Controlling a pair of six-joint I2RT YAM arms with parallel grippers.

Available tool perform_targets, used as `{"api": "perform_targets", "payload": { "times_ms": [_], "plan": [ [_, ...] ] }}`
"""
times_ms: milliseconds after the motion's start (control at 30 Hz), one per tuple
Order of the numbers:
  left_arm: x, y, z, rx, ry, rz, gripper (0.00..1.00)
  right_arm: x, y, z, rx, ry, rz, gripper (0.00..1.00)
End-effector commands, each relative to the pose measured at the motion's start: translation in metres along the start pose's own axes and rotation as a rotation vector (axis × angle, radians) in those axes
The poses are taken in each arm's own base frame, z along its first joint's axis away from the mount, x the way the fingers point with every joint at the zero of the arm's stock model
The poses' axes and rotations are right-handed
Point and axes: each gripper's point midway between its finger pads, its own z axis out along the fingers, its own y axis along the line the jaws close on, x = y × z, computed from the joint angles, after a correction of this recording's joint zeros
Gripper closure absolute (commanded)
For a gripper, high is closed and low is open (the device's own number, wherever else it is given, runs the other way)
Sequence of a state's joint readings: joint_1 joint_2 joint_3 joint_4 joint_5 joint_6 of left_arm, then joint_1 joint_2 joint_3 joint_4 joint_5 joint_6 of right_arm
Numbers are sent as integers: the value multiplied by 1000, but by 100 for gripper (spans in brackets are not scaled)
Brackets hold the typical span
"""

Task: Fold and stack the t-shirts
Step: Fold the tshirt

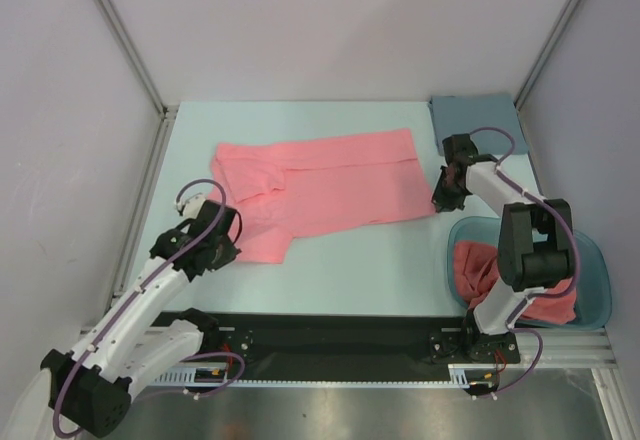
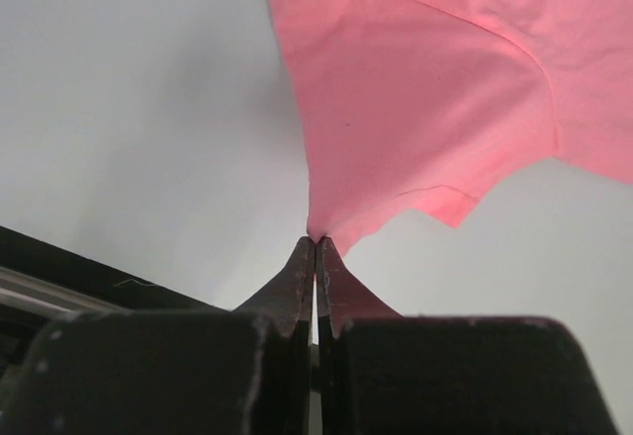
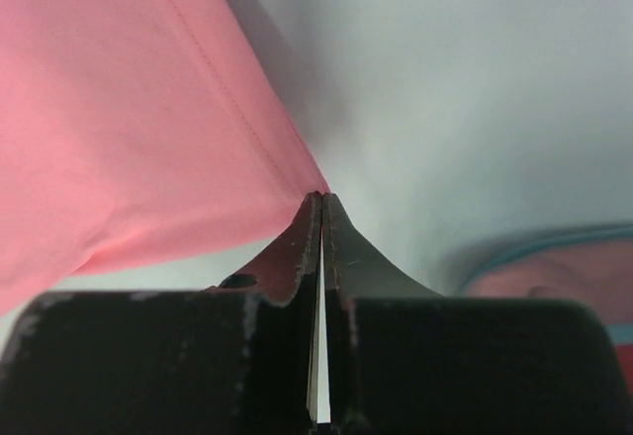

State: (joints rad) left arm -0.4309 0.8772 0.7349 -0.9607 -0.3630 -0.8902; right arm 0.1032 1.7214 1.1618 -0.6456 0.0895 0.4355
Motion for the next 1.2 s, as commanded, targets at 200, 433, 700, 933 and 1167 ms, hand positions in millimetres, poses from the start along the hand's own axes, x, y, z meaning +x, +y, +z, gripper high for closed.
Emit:
{"api": "perform_targets", "payload": {
  "times_ms": [200, 433, 700, 933, 1167],
  "plan": [
    [-62, -43, -33, 96, -126, 21, 100, -29, 25, -20, -83, -74, -44, 100],
    [-123, -79, -9, 56, -126, 104, 100, -74, 46, -15, -99, -119, -47, 100],
    [-181, -106, 43, -4, -94, 167, 100, -117, 75, 2, -150, -140, -78, 100],
    [-225, -122, 65, 14, -125, 152, 100, -142, 85, 20, -143, -140, -74, 100],
    [-252, -136, 84, 25, -140, 159, 100, -156, 87, 36, -123, -122, -77, 100]
  ]
}}
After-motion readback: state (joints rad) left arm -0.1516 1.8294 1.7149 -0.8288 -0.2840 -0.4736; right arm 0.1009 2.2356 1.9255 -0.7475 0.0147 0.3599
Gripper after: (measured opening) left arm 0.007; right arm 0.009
